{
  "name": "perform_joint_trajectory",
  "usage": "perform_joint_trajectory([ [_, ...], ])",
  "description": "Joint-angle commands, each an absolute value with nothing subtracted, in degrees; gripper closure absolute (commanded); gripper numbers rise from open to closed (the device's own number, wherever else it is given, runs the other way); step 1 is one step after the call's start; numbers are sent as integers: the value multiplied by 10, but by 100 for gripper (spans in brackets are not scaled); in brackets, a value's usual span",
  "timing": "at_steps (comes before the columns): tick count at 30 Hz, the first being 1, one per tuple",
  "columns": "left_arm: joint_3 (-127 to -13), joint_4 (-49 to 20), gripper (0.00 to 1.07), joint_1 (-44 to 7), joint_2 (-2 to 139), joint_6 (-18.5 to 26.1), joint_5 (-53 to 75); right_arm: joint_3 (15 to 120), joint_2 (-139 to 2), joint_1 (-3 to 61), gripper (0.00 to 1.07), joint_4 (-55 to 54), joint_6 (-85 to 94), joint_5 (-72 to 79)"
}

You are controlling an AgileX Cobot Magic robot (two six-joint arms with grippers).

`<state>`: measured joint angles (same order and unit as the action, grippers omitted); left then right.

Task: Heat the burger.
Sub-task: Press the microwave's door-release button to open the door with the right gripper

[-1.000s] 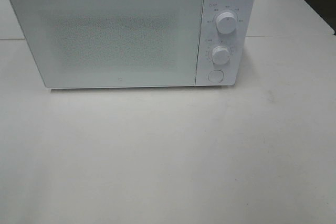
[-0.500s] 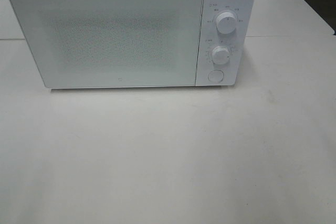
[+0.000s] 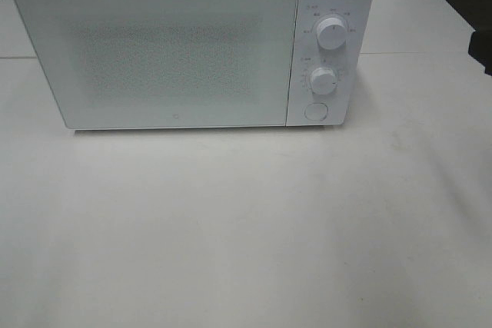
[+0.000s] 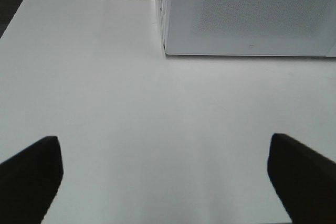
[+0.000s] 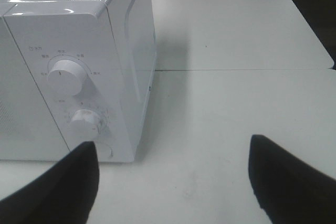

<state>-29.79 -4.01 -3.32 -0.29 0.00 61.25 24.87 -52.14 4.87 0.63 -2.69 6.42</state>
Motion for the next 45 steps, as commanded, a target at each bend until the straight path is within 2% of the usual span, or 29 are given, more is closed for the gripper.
perform_joint_trajectory([
  [1,-296,-41,8,-32,-11,0,611,238,-551,46,31,5,-34,138],
  [12,-296,-41,8,-32,-11,0,611,200,-685,47,31,-25,-19,363],
  [17,-296,-41,8,-32,-11,0,611,171,-737,65,31,-92,38,472],
  [21,-296,-41,8,-32,-11,0,611,158,-785,123,31,-190,103,536],
  [28,-296,-41,8,-32,-11,0,611,159,-846,205,31,-265,144,591],
  [30,-296,-41,8,-32,-11,0,611,159,-882,260,31,-312,147,624],
  [33,-296,-41,8,-32,-11,0,611,159,-891,272,31,-324,147,629],
  [35,-296,-41,8,-32,-11,0,611,159,-917,332,31,-376,148,652],
  [37,-296,-41,8,-32,-11,0,611,159,-922,345,31,-387,148,657],
  [38,-296,-41,8,-32,-11,0,611,164,-933,373,31,-416,152,663],
  [45,-296,-41,8,-32,-11,0,611,191,-960,438,31,-472,178,666],
])
